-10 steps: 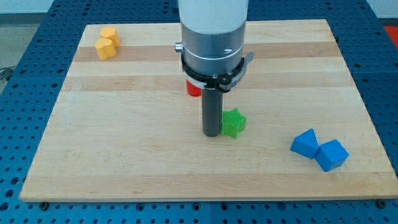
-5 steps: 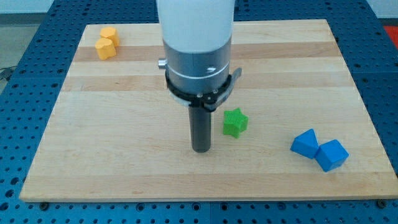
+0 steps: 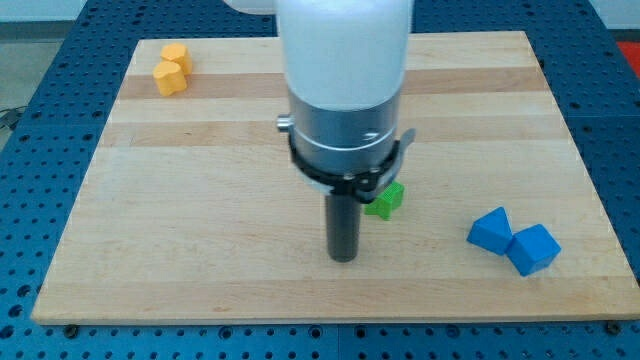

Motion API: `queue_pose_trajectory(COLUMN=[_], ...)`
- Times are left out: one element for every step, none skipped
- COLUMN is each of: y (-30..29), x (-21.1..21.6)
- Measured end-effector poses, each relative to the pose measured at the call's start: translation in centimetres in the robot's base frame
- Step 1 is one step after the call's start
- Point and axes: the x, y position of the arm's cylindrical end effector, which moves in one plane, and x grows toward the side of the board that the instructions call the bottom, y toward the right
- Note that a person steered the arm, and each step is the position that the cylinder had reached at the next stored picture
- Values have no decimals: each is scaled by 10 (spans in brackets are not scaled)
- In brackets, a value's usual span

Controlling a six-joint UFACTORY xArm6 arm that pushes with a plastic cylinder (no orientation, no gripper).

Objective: Place the green star diagonally to the bottom right of the green circle

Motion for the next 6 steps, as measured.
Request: queue_pose_trajectory(y=[12,12,27,39,39,49], x=[-14,-24,-66,-101,-101,-125])
